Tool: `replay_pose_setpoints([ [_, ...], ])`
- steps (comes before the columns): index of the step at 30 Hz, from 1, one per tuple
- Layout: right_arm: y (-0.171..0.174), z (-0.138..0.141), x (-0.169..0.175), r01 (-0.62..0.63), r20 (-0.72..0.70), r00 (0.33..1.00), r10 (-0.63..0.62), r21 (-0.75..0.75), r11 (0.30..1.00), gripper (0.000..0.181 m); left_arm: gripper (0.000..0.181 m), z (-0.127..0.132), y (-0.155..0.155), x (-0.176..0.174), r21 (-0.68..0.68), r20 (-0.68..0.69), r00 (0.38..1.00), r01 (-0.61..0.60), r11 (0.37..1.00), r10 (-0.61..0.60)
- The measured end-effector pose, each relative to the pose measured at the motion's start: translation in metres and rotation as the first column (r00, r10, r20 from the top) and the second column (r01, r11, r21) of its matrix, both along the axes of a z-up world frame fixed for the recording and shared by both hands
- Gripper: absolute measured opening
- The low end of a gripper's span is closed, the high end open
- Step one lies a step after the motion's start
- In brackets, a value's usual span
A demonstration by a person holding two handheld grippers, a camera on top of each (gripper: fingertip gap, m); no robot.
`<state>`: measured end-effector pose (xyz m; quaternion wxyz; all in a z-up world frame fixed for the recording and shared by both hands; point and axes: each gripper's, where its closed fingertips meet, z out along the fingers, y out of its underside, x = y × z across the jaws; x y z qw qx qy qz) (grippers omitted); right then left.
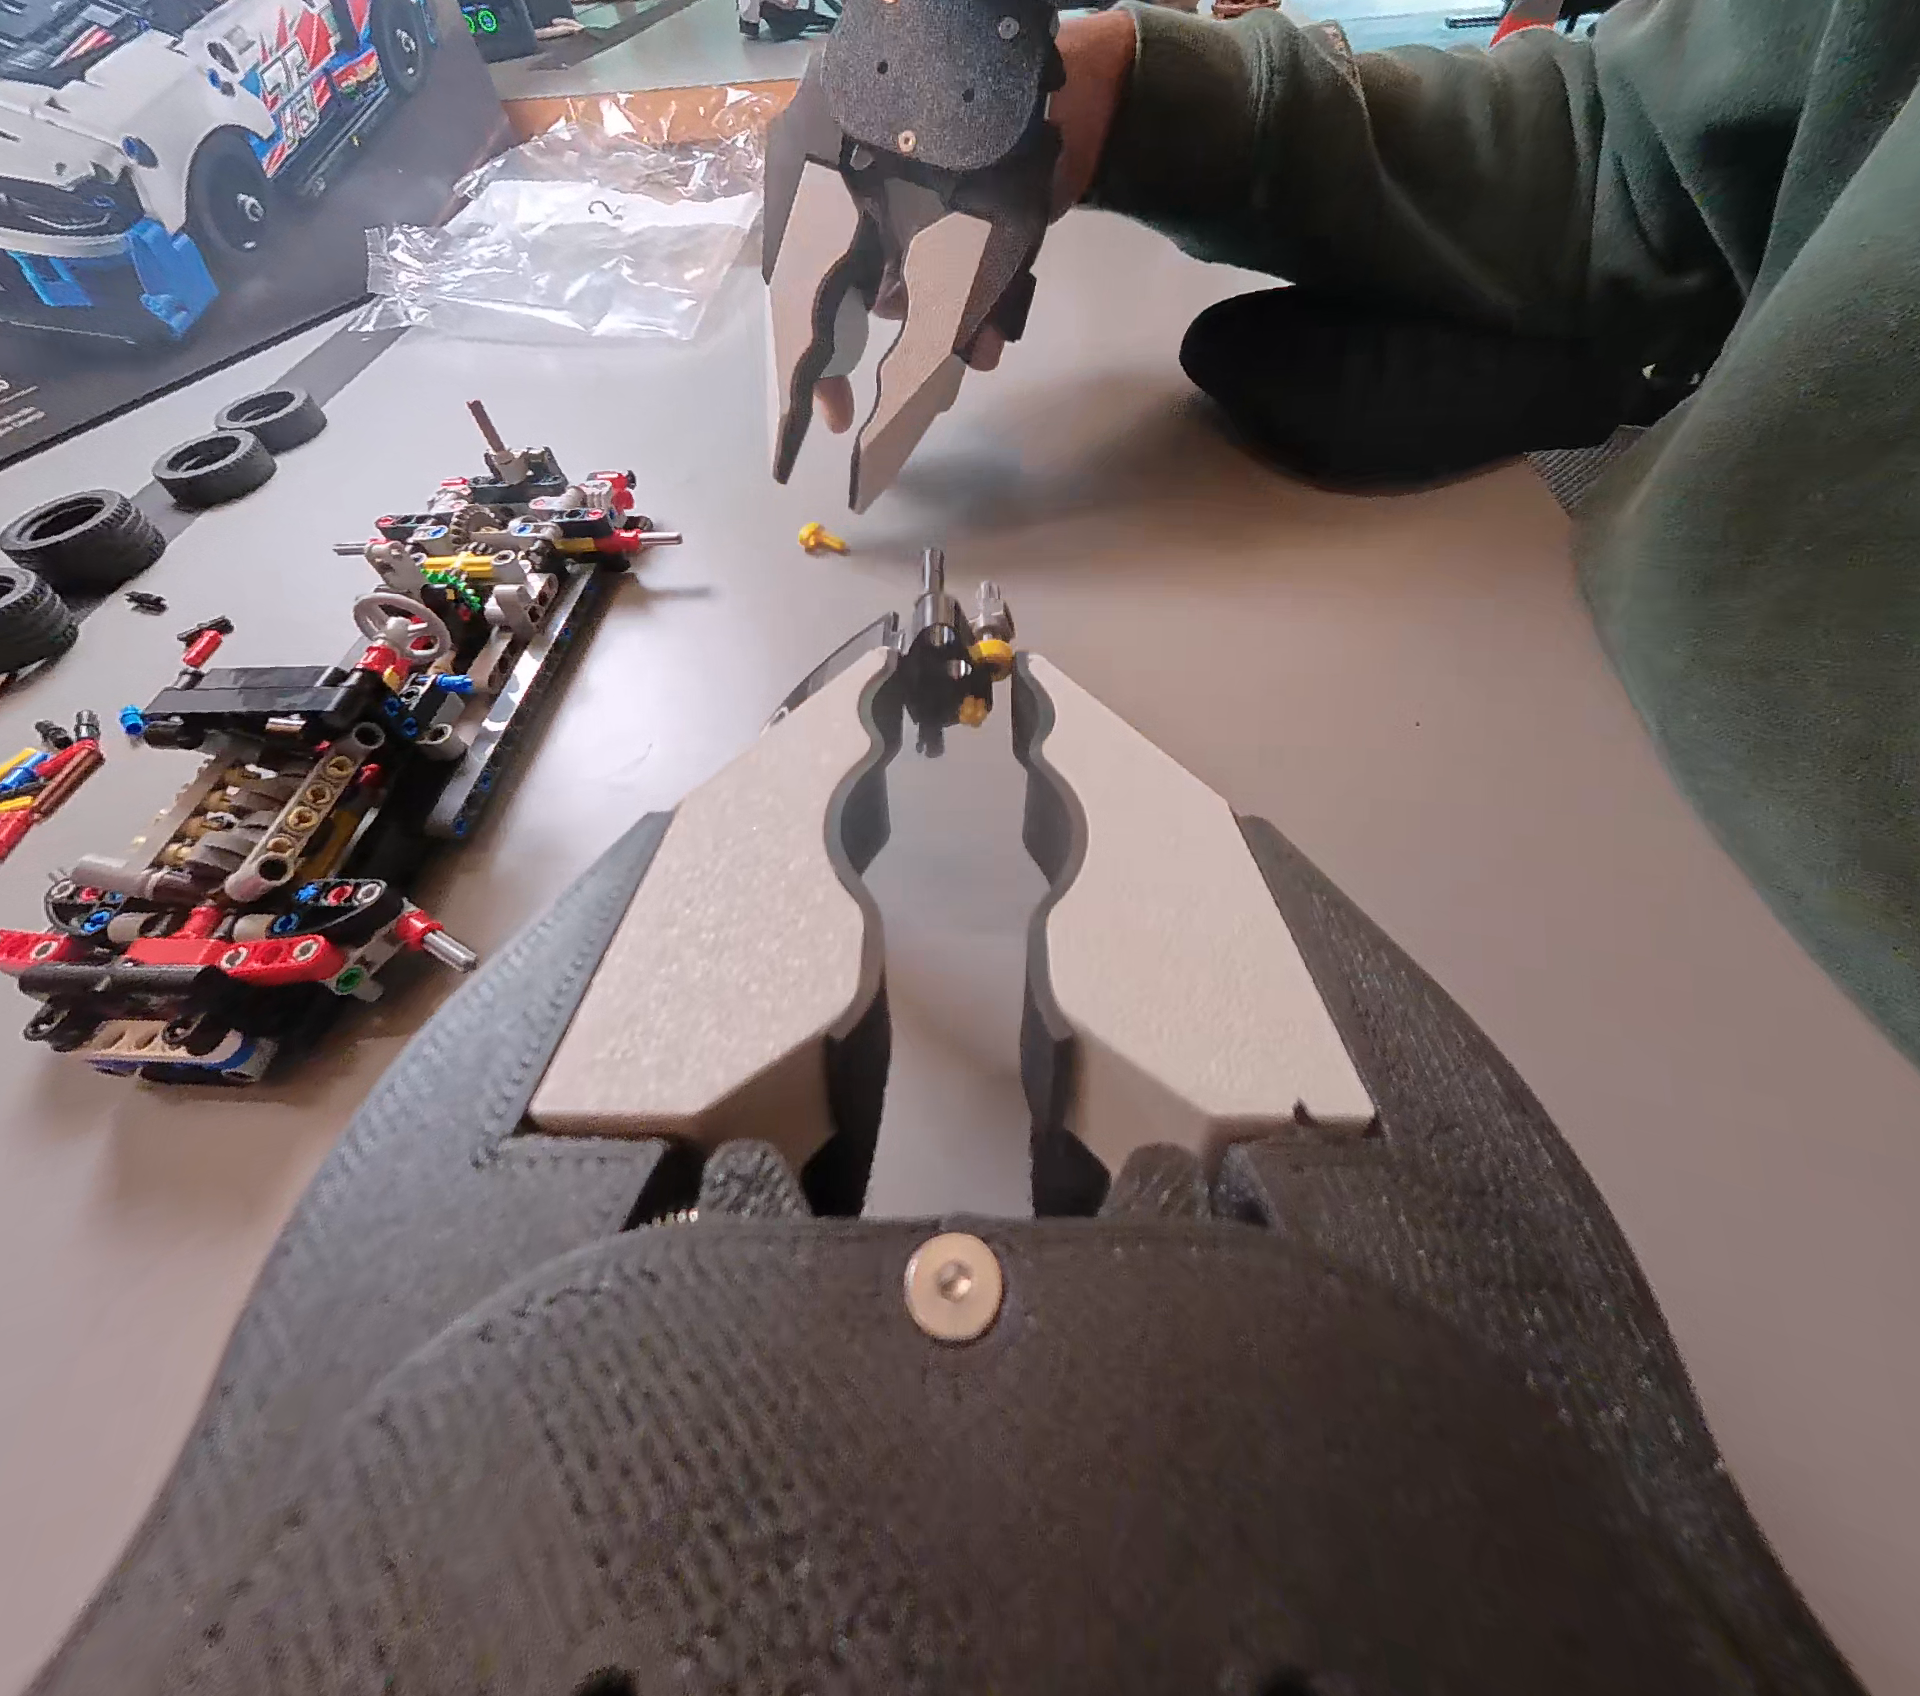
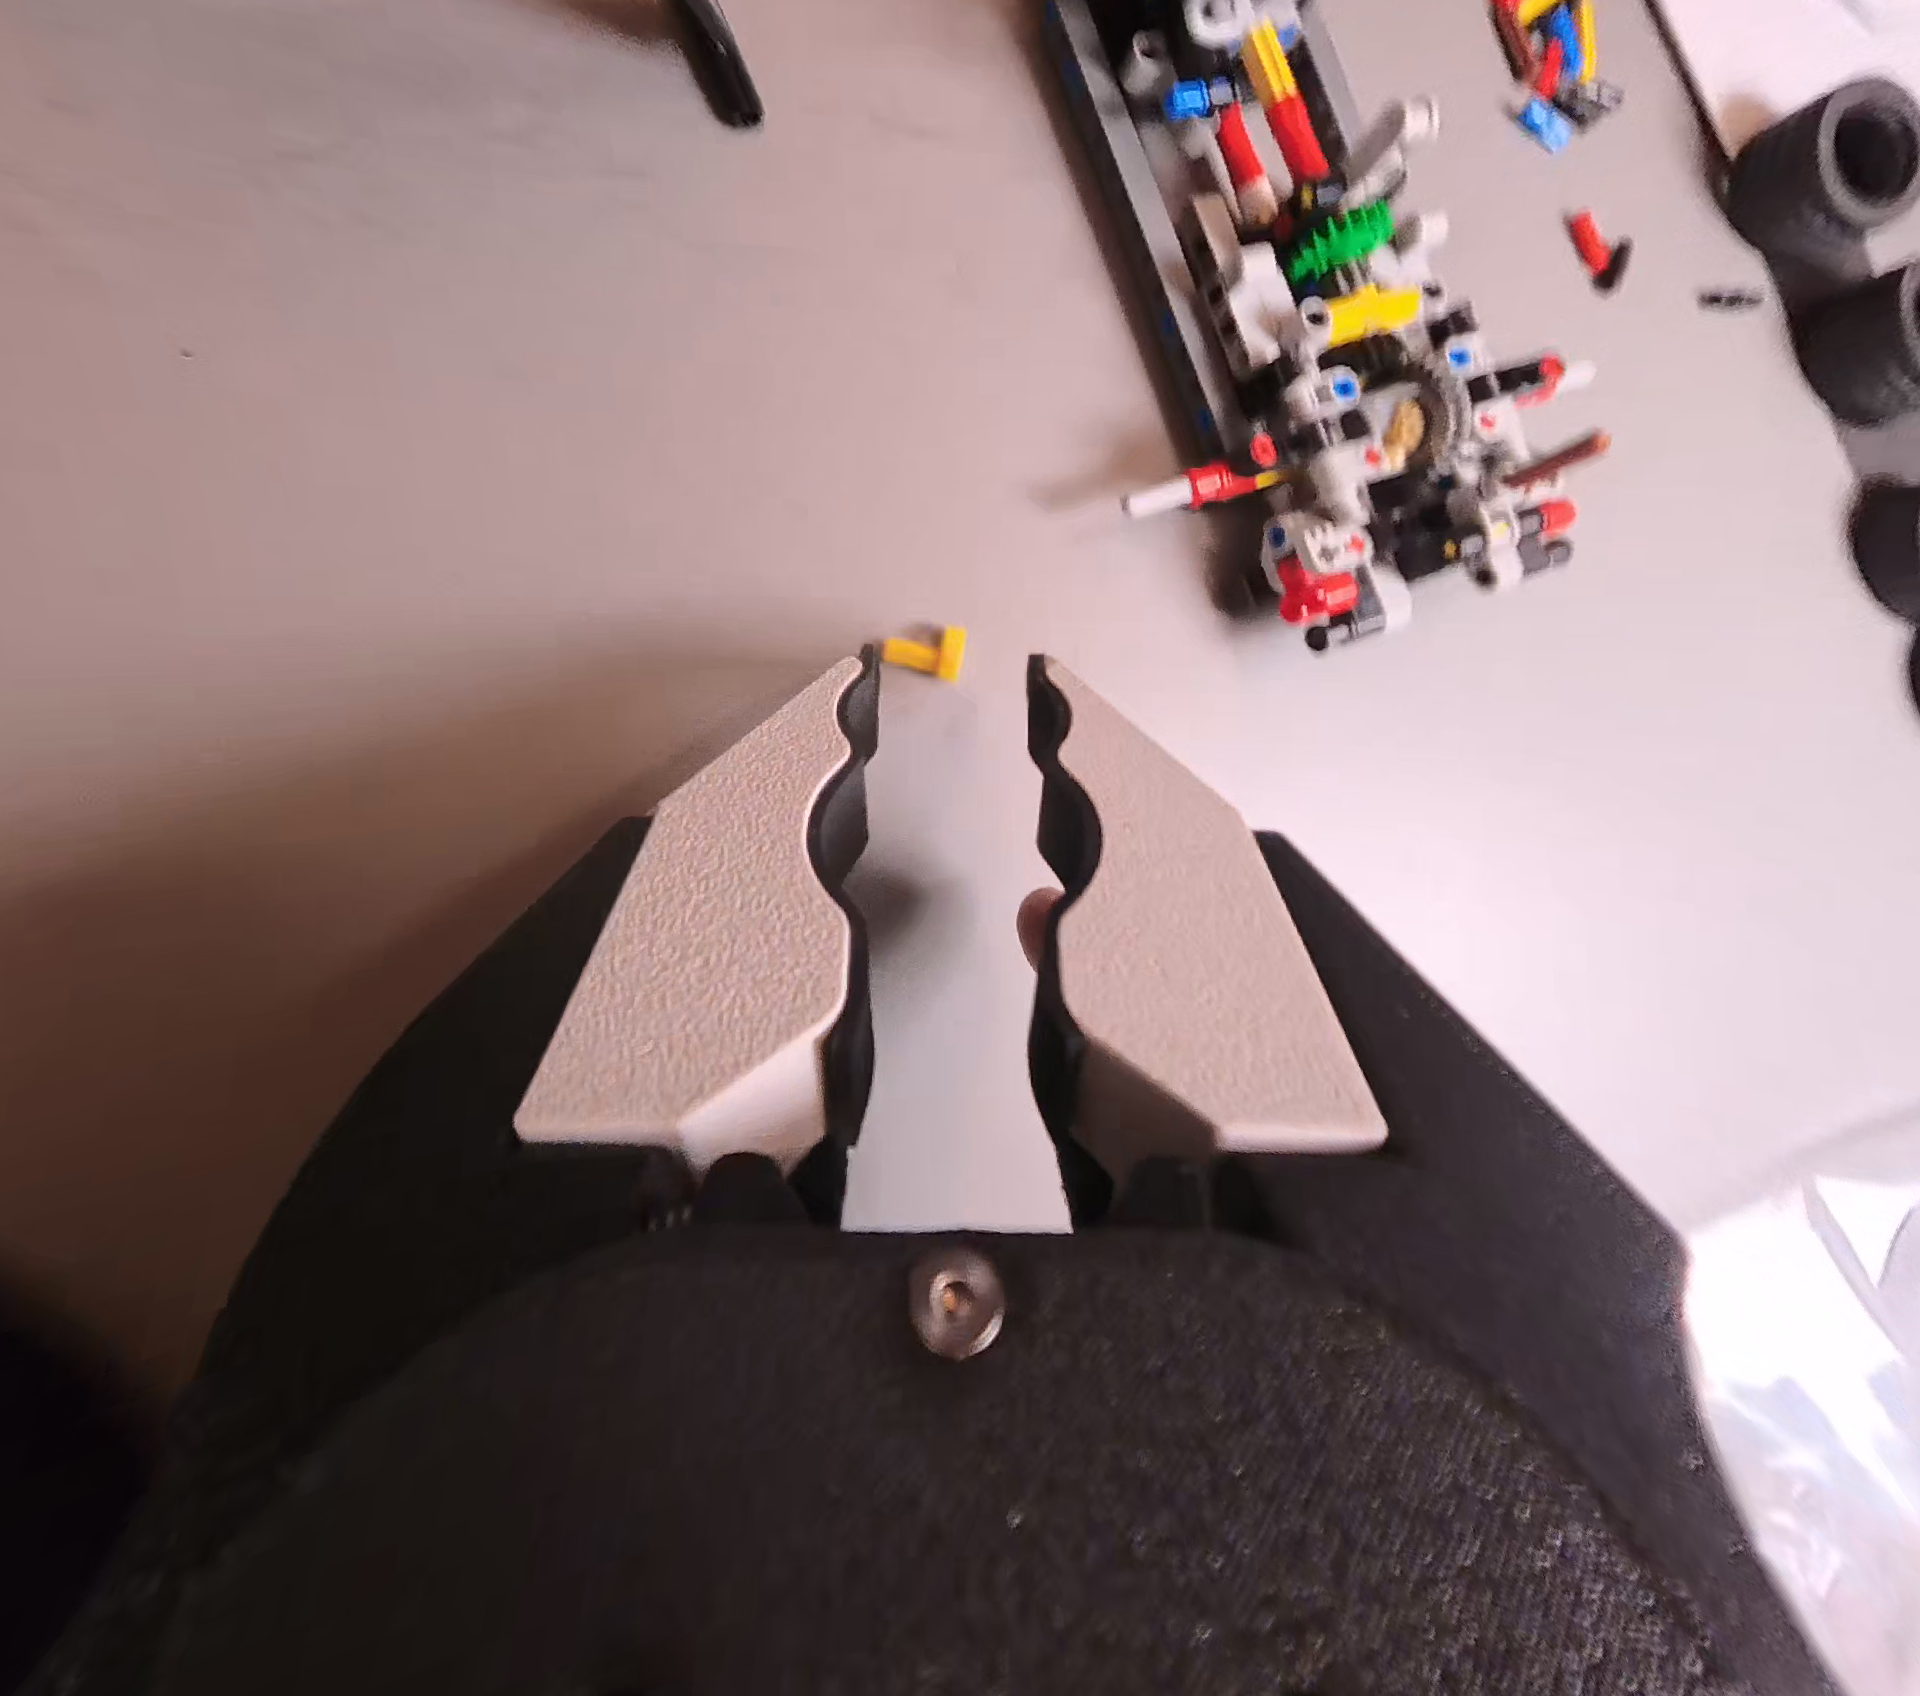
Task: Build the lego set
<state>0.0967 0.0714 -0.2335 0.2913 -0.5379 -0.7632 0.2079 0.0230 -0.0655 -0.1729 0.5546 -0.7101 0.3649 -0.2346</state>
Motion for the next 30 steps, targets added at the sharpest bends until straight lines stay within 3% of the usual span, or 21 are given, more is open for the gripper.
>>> replay_pose_setpoints([
  [1, 0.004, -0.003, 0.002, 0.019, 0.011, 1.000, -0.019, -0.010, 1.000, 0.025, 0.018, -0.001, 0.000, 0.000, -0.001, -0.002, 1.000, -0.003, 1.000, 0.003],
  [4, -0.001, -0.012, 0.000, 0.008, 0.031, 0.999, -0.007, -0.036, 0.999, 0.025, 0.018, -0.003, 0.001, 0.000, -0.006, -0.006, 1.000, -0.002, 1.000, 0.002],
  [7, -0.008, -0.014, -0.008, -0.022, 0.032, 0.999, 0.022, -0.019, 1.000, 0.013, 0.018, -0.004, 0.000, 0.001, -0.008, -0.013, 1.000, -0.002, 1.000, 0.002],
  [13, -0.022, -0.014, -0.016, -0.033, 0.042, 0.999, 0.034, -0.018, 0.999, 0.013, 0.018, -0.008, 0.003, -0.003, 0.003, -0.049, 0.999, -0.024, 1.000, 0.024],
  [22, -0.060, -0.006, -0.034, -0.123, -0.058, 0.992, 0.115, -0.160, 0.979, 0.013, 0.018, -0.012, 0.005, -0.004, 0.008, -0.075, 0.996, -0.036, 0.999, 0.036],
  [30, -0.118, -0.005, -0.038, -0.352, -0.089, 0.936, 0.342, -0.167, 0.921, 0.013, 0.018, -0.018, 0.008, -0.007, -0.001, -0.115, 0.992, -0.054, 0.999, 0.054],
])
